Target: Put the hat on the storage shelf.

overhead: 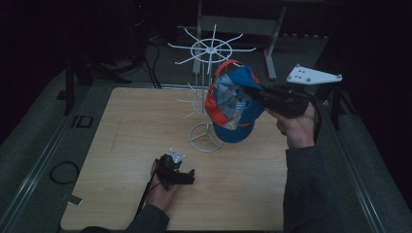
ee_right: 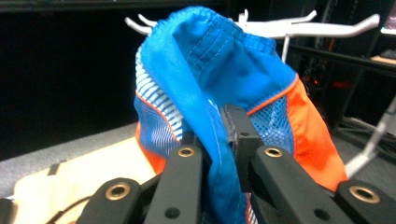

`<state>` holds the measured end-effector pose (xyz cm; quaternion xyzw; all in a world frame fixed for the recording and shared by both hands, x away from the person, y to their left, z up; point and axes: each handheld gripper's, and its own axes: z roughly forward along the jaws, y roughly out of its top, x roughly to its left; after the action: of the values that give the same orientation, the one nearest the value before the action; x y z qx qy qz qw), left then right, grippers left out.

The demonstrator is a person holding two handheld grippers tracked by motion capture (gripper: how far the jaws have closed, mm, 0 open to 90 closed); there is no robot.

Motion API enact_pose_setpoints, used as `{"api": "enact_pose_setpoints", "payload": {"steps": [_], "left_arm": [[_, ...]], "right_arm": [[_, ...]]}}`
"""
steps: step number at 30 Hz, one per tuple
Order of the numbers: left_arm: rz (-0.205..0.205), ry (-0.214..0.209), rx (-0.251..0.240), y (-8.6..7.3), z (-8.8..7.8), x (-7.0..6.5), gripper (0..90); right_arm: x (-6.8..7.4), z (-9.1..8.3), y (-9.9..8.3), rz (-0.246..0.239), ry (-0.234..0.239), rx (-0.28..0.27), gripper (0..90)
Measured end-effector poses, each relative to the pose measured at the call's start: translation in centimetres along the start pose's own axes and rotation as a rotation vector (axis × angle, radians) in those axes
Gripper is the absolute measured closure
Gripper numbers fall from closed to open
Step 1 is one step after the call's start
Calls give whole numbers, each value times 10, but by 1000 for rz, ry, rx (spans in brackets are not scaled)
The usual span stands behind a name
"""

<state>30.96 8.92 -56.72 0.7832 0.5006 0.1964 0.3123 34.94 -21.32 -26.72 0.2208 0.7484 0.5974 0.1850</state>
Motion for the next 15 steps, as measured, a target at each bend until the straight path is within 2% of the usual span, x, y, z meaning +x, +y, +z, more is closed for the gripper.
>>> {"api": "enact_pose_setpoints", "payload": {"steps": [3, 6, 15], "left_arm": [[-1, -1, 0, 0, 0, 0, 19], [0, 0, 0, 0, 0, 0, 19], [-3, 0, -1, 0, 0, 0, 19]], "right_arm": [[0, 5, -3, -10, -29, 39, 821], [1, 7, -5, -14, -29, 53, 793], [1, 5, -12, -28, -60, 98, 618]]}}
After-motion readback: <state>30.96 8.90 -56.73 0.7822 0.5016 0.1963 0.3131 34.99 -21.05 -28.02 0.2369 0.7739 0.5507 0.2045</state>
